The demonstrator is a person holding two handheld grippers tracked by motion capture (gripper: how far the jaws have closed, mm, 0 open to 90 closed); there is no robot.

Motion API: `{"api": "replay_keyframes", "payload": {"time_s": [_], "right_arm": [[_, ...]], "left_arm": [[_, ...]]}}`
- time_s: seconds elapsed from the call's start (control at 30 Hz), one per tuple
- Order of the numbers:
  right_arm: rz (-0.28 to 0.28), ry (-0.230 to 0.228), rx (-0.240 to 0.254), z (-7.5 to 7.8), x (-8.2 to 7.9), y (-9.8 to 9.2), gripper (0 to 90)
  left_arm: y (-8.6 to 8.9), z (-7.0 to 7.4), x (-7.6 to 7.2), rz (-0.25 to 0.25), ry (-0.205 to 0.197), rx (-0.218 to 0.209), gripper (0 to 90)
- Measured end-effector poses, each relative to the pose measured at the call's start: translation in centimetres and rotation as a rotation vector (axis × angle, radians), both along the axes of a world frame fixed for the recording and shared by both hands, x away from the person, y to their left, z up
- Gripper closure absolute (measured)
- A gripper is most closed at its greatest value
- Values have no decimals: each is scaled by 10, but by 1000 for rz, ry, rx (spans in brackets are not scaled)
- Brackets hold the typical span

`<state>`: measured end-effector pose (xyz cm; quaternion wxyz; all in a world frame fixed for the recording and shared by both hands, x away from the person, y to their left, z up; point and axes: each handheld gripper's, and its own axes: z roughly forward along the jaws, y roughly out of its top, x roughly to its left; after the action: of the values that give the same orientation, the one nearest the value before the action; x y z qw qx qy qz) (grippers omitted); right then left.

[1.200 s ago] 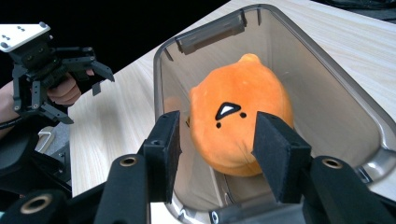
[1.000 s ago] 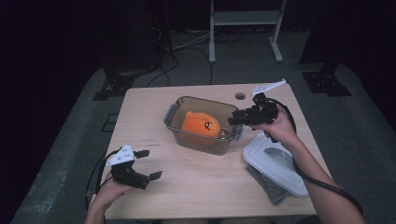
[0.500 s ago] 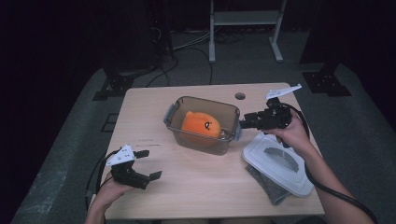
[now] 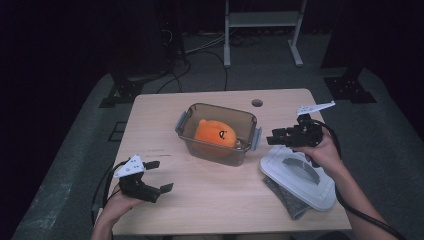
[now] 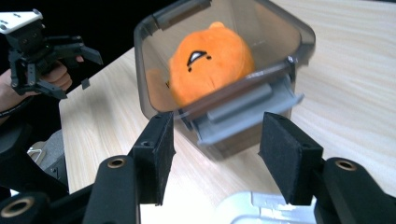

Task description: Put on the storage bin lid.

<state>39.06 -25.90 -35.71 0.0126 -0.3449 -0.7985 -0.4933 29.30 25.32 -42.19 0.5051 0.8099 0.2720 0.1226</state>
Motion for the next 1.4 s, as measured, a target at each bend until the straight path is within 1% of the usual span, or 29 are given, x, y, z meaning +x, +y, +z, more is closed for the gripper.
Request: {"api": "replay_keyframes", "payload": {"time_s": [0.1, 0.27, 0.5, 0.6, 0.7, 0.87, 1.03, 1.23, 1.4], "right_arm": [[-10, -1, -8, -7, -3, -4, 428], [-21, 13, -13, -19, -8, -10, 421], [-30, 18, -22, -28, -15, -18, 407], [-37, 21, -38, -34, -19, -23, 404], [-48, 24, -39, -38, -22, -29, 404], [-67, 27, -45, -43, -27, -38, 403], [-80, 27, -62, -48, -31, -45, 397], [-98, 36, -56, -53, -32, -52, 392], [-113, 42, -62, -59, -33, -59, 389]], "left_arm": [[0, 0, 0, 2, 4, 2, 25], [0, -1, 0, 3, 6, 1, 25], [-2, -1, 0, 1, 8, 2, 25], [-2, -1, 0, 2, 9, 0, 25], [-2, -1, 0, 0, 5, 1, 25], [-2, 0, -1, 0, 5, 0, 25], [-2, 0, -1, -1, 5, 1, 25], [-1, 0, -1, 4, 2, -5, 25], [-2, 0, 0, 0, 3, -1, 25]]}}
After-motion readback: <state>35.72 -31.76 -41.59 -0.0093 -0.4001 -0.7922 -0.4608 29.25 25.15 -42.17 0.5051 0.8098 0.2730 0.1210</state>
